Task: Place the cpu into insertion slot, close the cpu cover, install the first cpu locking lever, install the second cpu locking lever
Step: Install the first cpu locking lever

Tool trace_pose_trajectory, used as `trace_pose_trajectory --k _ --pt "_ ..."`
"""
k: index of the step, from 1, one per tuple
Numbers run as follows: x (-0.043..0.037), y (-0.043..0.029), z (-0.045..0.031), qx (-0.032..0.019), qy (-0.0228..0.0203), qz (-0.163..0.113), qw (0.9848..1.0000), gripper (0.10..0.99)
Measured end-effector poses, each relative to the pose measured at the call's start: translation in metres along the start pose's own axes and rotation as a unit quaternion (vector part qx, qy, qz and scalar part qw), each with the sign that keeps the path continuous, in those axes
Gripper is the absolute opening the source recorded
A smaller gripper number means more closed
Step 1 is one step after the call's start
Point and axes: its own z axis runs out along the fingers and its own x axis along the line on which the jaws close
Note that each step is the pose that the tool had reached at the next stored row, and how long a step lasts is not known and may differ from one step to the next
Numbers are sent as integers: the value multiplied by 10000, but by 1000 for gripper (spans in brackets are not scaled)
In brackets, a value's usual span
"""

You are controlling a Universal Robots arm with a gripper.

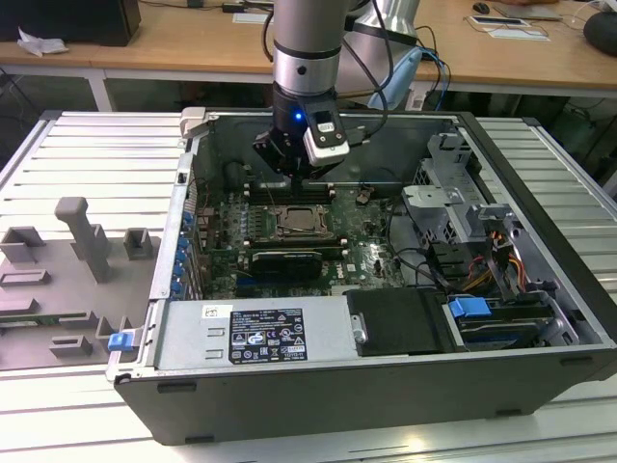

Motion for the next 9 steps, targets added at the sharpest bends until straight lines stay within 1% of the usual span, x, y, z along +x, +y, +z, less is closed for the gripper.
trace_pose_trajectory --k 7,9 --pt "0 0 0 2 8 -234 9997 110" --pt "0 0 0 4 12 -340 9994 110"
